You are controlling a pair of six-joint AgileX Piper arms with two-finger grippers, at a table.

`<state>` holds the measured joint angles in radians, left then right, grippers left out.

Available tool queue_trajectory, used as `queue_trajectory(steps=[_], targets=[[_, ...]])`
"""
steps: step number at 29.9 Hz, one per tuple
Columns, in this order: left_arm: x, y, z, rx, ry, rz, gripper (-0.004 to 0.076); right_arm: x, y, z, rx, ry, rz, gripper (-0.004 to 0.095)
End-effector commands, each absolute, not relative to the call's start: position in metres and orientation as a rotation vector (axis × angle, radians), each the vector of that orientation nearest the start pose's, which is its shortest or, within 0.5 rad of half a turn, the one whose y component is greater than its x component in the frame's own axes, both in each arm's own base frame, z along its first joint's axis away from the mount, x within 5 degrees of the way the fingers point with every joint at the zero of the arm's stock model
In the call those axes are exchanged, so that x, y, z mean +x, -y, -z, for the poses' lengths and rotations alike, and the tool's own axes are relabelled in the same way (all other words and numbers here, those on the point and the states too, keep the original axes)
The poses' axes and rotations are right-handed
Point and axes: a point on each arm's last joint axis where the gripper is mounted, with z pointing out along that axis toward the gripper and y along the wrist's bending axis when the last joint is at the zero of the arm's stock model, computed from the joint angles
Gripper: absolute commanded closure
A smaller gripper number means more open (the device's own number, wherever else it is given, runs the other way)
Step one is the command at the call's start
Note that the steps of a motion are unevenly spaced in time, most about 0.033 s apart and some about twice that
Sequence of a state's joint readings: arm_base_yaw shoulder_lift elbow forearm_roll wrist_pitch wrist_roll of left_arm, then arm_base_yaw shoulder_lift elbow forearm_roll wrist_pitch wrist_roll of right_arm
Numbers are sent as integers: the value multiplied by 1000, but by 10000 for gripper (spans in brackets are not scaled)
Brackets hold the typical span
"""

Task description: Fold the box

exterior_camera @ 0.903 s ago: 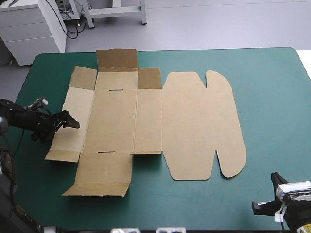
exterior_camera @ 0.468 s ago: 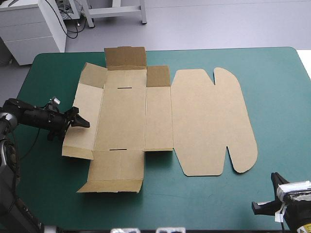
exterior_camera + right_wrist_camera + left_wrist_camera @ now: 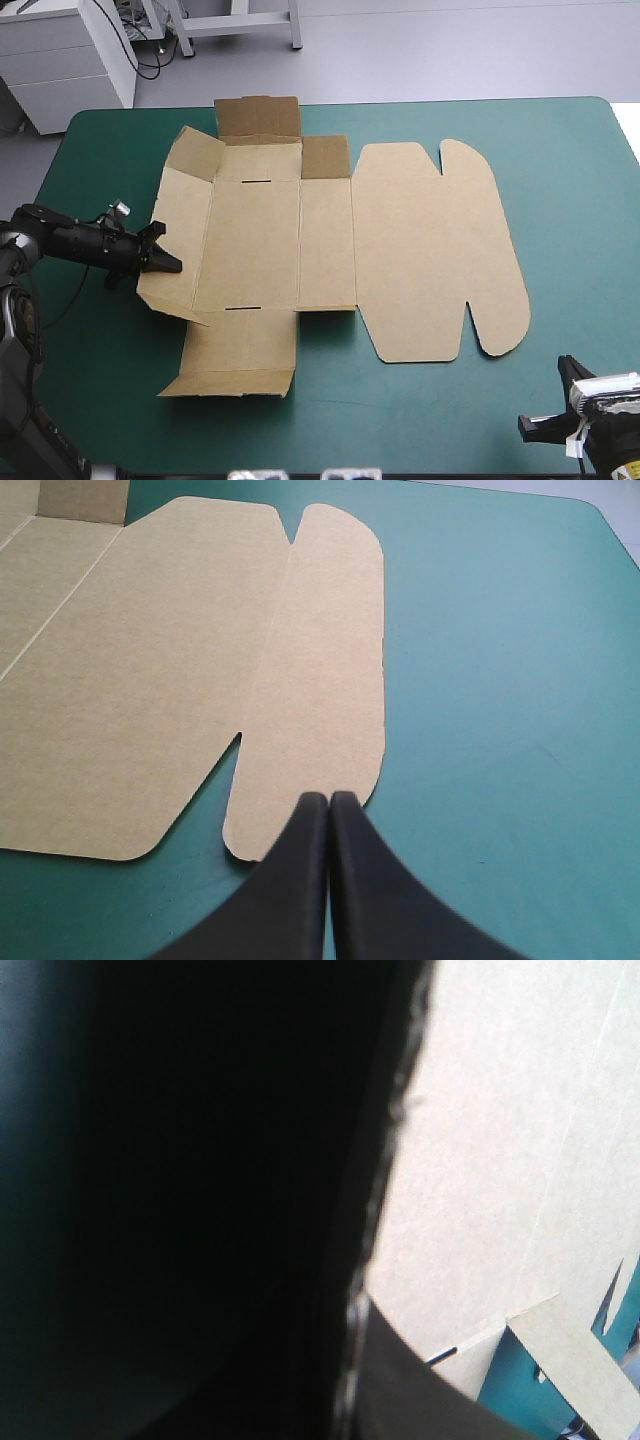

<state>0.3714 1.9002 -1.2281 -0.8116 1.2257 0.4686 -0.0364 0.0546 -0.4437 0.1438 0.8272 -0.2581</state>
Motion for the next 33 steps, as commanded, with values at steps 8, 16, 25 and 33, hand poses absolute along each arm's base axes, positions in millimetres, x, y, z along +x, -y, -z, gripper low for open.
queue_trajectory(steps=[8,16,25,33], targets=[[334,-72,-255,-119,-2842,818,731,21,-8,-295,-177,-1825,41,927],[342,-58,-302,107,-2790,565,731,20,-12,-297,-160,-1818,-28,927],[355,-22,-334,374,-2739,343,731,25,-12,-295,-144,-1865,-54,927],[360,13,-358,945,-2615,-182,731,45,-15,-292,-122,-1980,-140,926]])
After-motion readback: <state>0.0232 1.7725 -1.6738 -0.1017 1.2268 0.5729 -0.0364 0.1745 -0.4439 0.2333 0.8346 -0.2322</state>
